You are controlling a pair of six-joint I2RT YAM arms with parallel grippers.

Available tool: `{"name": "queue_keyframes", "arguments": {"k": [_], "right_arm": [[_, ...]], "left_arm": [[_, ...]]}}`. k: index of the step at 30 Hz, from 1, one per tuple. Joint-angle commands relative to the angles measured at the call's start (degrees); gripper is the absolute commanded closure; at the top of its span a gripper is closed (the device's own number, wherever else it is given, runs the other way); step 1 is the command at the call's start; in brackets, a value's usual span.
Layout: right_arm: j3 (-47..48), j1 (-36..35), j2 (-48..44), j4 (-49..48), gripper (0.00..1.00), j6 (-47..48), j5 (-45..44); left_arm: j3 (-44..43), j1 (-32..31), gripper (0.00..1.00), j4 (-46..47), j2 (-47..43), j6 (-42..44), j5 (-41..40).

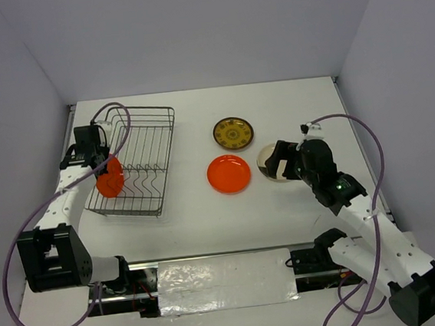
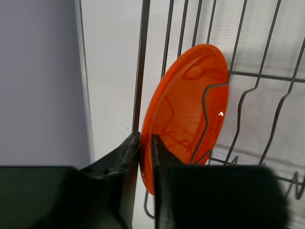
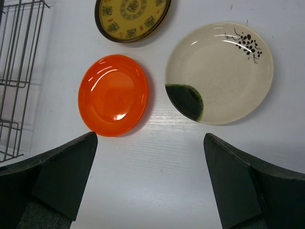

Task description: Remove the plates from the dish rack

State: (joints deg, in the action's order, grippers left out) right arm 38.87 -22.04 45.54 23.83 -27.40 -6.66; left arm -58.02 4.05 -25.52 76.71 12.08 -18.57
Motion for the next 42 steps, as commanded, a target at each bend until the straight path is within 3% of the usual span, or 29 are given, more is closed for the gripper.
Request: {"name": "queue_keyframes", "arguments": {"k": [1,7,13,17,20,21,22,24,25,28,31,37,40,42], "right_arm": [[2.2,-1.1,-2.9,0.8,0.0,-0.6,-2.4],[2.6,-1.7,-4.1,0.8,0.0,-1.3,0.1],[1.9,-2.8,-6.1,-0.7,0.0,-3.1,0.5],[2.3,-4.4,-4.8,-3.0,0.0,-3.5,1.1],[0.9,-5.3,-3.8,-12.4,0.0,-3.9,9.3],[-0.3,-5.6,-3.0,-16.9,0.0,-5.5,19.6],[-3.0,-6.1,-2.3,-29.3,0.0,-6.9,24.8],[-4.4,-10.7,0.0,-40.7,0.0,-10.9,31.8],[-2.3,-13.2,3.2,-44.8,0.0,-10.3,31.1],[6.8,-24.5,11.5,-40.2,0.0,-2.6,19.6],[13.8,-28.6,20.7,-39.0,0.0,-3.1,14.1],[17.0,-31.4,28.7,-43.9,0.02,-6.3,5.3],[17.2,-31.5,30.0,-46.5,0.09,-7.0,3.9],[16.4,-31.5,30.7,-50.7,0.45,-7.1,6.0]], "left_arm": [[-0.2,1.0,0.82,3.5,-1.6,0.5,1.2],[-1.2,3.2,1.0,3.0,-4.5,6.1,2.7],[-6.7,5.1,1.0,-1.9,-8.0,6.6,6.0],[-11.1,5.2,1.0,-5.3,-10.9,2.4,8.5],[-14.4,5.1,1.0,-8.2,-13.4,-1.2,11.1],[-16.1,5.2,1.0,-9.2,-14.7,-2.0,14.2],[-17.0,5.2,1.0,-11.3,-15.4,-3.2,16.3],[-20.5,5.2,1.0,-14.0,-16.4,-4.2,21.4],[-21.8,5.1,1.0,-15.4,-16.6,-4.3,28.9],[-25.4,5.2,1.0,-21.1,-16.7,-3.8,48.3],[-27.1,5.2,1.0,-25.5,-16.2,-2.4,64.8],[-26.4,5.1,1.0,-29.7,-15.5,0.7,79.4],[-25.4,5.2,1.0,-32.1,-14.9,3.0,82.5],[-24.2,5.2,0.97,-32.1,-14.3,3.1,82.6]]}}
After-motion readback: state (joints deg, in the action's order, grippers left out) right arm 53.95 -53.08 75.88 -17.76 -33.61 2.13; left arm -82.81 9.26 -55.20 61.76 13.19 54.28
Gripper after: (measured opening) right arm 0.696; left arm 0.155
